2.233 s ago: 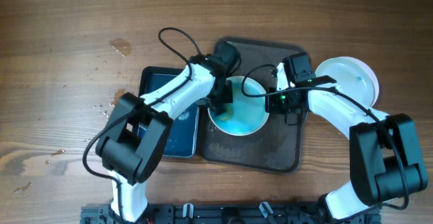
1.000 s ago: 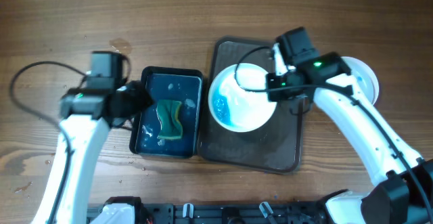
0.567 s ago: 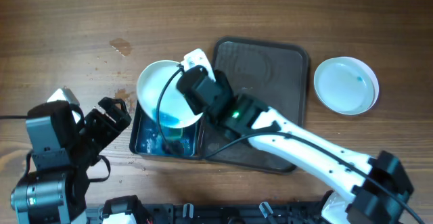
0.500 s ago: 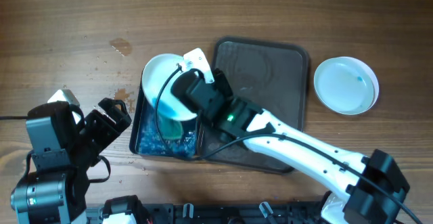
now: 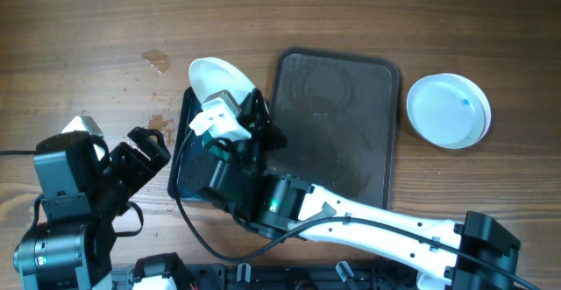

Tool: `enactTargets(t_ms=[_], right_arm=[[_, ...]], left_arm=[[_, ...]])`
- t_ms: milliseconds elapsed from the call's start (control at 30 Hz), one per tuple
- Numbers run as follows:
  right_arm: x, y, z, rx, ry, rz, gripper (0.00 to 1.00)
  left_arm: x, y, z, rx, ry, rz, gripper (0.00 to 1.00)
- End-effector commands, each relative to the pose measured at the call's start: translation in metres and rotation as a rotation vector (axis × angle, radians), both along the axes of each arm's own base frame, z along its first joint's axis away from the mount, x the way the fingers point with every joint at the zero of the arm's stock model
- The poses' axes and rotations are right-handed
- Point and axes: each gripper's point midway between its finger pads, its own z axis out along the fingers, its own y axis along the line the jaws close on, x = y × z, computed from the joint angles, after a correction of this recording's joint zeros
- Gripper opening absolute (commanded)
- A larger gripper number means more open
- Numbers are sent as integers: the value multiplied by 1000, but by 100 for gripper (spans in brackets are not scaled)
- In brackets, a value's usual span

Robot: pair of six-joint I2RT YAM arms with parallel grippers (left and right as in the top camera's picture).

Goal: Clean dirty plates on tray and stack at the side
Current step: 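Lift the plate and flip it over the water tray with the right gripper, then carry the plate right and place it on the stack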

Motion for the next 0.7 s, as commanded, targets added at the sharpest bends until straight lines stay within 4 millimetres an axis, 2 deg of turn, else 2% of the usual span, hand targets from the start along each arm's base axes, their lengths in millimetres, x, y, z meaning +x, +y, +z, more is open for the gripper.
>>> enactTargets(t_ms=[0,267,333,367,400,467,500,533,567,600,633,667], right_arm=[[0,-4,19,-6,-41,-33,4],[2,-3,25,27,-56,-35,4],[11,-4,19,82,-35,-26,4],[16,-3,9,123,1,-3,4],[27,4,-21,209,143,77,4],[38,5,-74,432,461,141,4],[40,8,-91,574,649,200,4],[39,14,-89,691,800,323,4],[41,11,-71,805,876,430,4],[49,-6,-45,909,896,503,4],[76,-91,9,1126,793,401,4],[81,-124,18,1177,752,330,4]], left_arm=[[1,-1,6,1,-17,-11,100],[1,-1,6,2,-19,-10,100],[1,1,6,10,-18,-3,100],[1,2,6,13,-17,0,100],[1,2,6,12,-18,-1,100],[1,2,6,13,-18,-1,100],[1,2,6,13,-19,-1,100],[3,2,6,16,-22,-4,100],[5,2,7,25,-25,-18,100],[8,-4,7,35,-30,-83,100],[14,-15,4,25,-22,-176,100],[15,-17,3,24,-17,-200,100]])
